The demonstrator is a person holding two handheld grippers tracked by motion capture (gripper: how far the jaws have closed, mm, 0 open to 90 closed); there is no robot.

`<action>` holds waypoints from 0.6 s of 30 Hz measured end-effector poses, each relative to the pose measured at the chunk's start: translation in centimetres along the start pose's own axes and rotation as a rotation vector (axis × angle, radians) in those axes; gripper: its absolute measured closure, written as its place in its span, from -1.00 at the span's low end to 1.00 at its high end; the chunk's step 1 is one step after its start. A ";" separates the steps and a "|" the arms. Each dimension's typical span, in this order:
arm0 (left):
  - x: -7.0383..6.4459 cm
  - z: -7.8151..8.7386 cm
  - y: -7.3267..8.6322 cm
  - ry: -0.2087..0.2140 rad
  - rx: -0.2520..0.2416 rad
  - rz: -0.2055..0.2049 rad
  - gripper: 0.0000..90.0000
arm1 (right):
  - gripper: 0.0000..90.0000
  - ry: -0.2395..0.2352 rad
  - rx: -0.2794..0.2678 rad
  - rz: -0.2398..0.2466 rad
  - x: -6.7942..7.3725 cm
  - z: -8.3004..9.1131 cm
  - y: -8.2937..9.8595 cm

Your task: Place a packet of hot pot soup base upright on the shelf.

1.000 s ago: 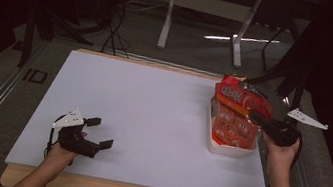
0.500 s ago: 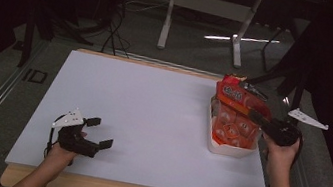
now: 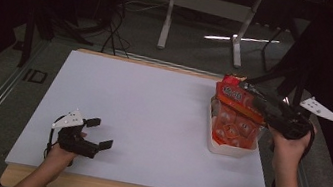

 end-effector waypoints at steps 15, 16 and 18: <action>-0.1 0.0 0.0 0.003 -0.004 -0.001 -1.00 | -0.59 -0.102 -0.027 0.087 6.0 0.0 -2.3; -0.1 0.0 0.0 0.003 -0.004 -0.002 -1.00 | -0.62 -0.115 -0.024 0.089 6.2 -0.2 -2.2; -0.1 0.0 0.0 0.004 -0.003 -0.002 -1.00 | -0.69 -0.150 -0.003 0.093 6.9 -0.7 -1.7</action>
Point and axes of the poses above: each handheld gripper's, and its own axes: z roughly backward along the jaws, y roughly out of its underside, x roughly to its left, the point moved 1 cm from there along -z, roughly forward along the jaws, and after that the axes turned 2 degrees about -y, right-handed, at the moved point
